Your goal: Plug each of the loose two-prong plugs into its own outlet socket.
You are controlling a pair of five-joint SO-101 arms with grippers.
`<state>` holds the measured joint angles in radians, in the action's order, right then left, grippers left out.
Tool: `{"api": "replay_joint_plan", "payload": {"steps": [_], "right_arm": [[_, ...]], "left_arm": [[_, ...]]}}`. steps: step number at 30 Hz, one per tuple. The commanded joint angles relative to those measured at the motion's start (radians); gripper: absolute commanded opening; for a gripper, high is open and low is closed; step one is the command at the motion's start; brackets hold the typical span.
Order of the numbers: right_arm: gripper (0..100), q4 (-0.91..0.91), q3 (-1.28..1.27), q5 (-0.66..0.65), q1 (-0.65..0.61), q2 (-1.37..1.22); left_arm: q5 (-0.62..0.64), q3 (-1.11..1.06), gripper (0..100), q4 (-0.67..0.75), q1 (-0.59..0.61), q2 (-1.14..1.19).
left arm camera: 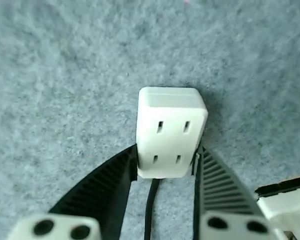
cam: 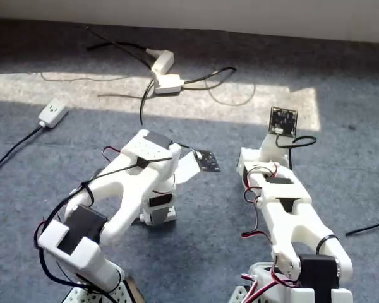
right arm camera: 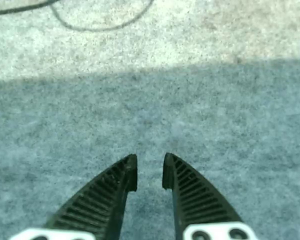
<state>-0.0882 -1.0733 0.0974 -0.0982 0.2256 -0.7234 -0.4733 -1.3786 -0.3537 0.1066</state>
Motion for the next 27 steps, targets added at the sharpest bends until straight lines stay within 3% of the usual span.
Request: {"api": "replay_joint_plan", "payload": {"steps": [1,7,12,17,21,27], "right_arm": [[10.0,0.019,0.047,0.002,-0.004,0.004],[10.0,0.019,0.047,0.002,-0.002,0.004],[10.0,0.019,0.047,0.002,-0.002,0.004],[10.0,0.019,0.045,0.002,-0.002,0.004],[10.0,0.019,0.045,0.002,-0.002,0.004],[10.0,0.019,0.045,0.002,-0.002,0.004]], "left_arm": [[-0.008,0.058,11,-0.018,0.008,0.005],[0.002,0.058,3,0.021,0.018,-0.044],[0.19,0.065,2,0.224,0.07,-0.084],[0.213,0.099,3,0.388,0.074,-0.022],[0.307,0.278,5,0.301,0.113,0.137],[0.359,0.674,10,-0.02,0.194,0.395]]}}
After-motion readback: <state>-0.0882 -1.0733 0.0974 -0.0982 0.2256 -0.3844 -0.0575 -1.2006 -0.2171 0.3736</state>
